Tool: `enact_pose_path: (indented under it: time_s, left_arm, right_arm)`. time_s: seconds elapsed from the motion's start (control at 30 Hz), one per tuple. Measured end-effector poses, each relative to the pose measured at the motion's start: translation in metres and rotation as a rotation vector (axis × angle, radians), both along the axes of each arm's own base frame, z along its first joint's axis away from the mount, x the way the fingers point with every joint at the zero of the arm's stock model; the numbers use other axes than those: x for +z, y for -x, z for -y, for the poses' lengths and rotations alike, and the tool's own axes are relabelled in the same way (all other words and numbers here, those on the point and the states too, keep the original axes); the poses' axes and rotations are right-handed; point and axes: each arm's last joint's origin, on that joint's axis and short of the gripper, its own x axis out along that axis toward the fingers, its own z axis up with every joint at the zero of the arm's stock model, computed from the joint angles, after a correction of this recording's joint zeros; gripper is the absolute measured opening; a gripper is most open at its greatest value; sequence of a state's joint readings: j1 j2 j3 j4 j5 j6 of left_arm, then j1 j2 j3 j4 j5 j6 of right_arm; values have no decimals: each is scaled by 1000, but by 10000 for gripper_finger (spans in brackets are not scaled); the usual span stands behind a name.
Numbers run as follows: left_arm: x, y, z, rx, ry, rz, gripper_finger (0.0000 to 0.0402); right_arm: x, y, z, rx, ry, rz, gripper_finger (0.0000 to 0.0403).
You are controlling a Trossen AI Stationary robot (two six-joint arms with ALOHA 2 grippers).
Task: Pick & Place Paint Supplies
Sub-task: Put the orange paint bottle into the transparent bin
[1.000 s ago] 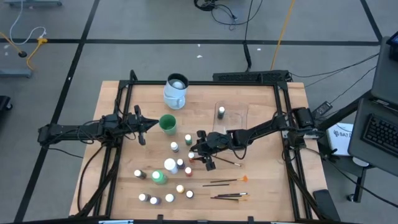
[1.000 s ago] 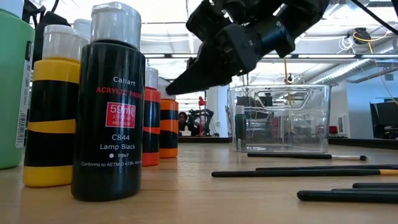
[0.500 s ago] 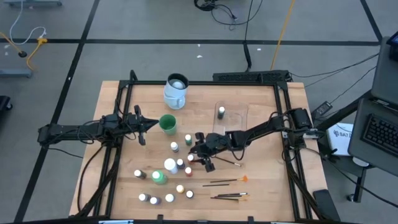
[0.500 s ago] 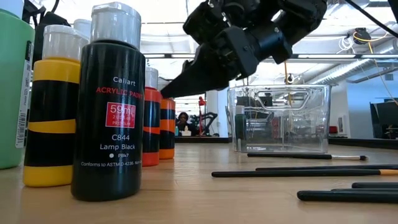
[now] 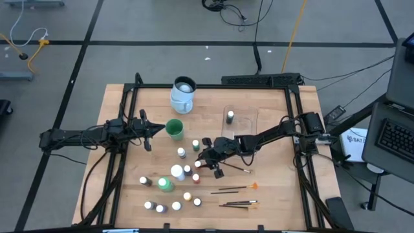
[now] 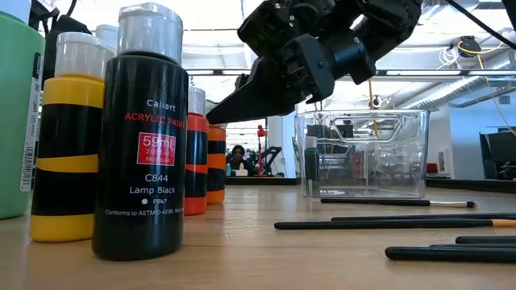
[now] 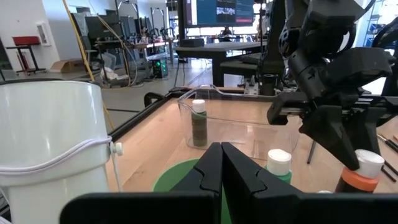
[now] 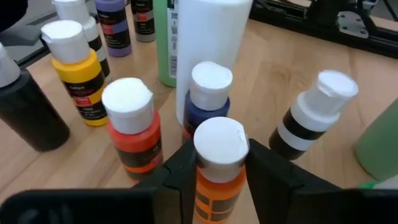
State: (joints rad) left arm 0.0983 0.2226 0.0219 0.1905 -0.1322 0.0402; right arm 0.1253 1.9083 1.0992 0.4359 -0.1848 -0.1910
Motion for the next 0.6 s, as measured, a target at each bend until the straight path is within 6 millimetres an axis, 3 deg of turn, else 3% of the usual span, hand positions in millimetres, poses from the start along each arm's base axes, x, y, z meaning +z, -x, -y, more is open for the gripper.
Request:
enact_pose_path:
  time_s: [0.13, 0.23, 0.43, 0.6]
  left_arm:
    - [0, 0, 0, 0, 0, 0, 5]
    - [0, 0, 0, 0, 0, 0, 5]
    - [0, 0, 0, 0, 0, 0, 5]
    - [0, 0, 0, 0, 0, 0, 5]
  right_arm:
    - [3, 0, 0, -9, 10, 15, 103]
    - [20, 5, 2, -49, 29, 42, 103]
    - [80, 31, 6, -80, 49, 111, 103]
    - [137, 75, 15, -307, 160, 148, 104]
